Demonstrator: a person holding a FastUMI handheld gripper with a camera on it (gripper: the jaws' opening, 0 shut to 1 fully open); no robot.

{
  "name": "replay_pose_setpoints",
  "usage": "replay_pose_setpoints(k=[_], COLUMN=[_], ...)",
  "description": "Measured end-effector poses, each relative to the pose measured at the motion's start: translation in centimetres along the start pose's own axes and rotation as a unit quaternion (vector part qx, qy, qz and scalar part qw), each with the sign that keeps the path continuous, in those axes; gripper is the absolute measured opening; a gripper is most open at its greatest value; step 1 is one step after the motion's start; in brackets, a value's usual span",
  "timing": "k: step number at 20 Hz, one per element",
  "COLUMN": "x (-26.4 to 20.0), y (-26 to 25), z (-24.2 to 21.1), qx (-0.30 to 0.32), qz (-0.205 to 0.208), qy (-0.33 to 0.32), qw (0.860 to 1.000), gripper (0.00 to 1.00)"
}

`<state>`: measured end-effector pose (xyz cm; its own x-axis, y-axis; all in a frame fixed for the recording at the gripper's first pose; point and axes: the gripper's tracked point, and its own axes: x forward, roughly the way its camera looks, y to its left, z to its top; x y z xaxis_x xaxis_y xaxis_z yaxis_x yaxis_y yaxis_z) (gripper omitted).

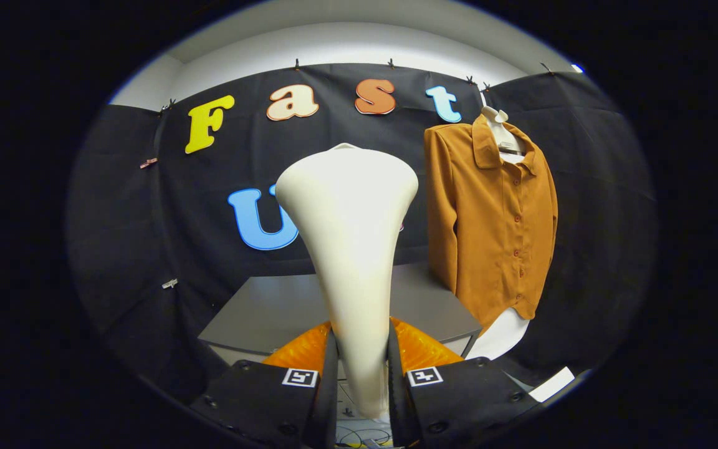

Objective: Iron the clothes twice with a garment steamer, once on the left side and once on the right side.

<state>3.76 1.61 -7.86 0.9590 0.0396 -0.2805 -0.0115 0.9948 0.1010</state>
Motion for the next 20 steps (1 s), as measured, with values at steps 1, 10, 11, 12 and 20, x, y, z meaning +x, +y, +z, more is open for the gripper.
replay_pose_setpoints(k=[1,10,11,12,20], x=[-0.1,-0.5,-0.5,-0.4,0.0], y=[0.1,0.7,0.8,0.9,1.4], z=[0.1,0.6,0.6,0.7,1.5], qx=[0.001,0.004,0.003,0.001,-0.007], qz=[0.000,-0.001,0.000,0.001,0.007], qy=[-0.001,-0.008,-0.009,-0.010,-0.020], qw=[1.000,1.000,1.000,1.000,1.000], gripper=[0.37,0.37,0.37,0.37,0.37])
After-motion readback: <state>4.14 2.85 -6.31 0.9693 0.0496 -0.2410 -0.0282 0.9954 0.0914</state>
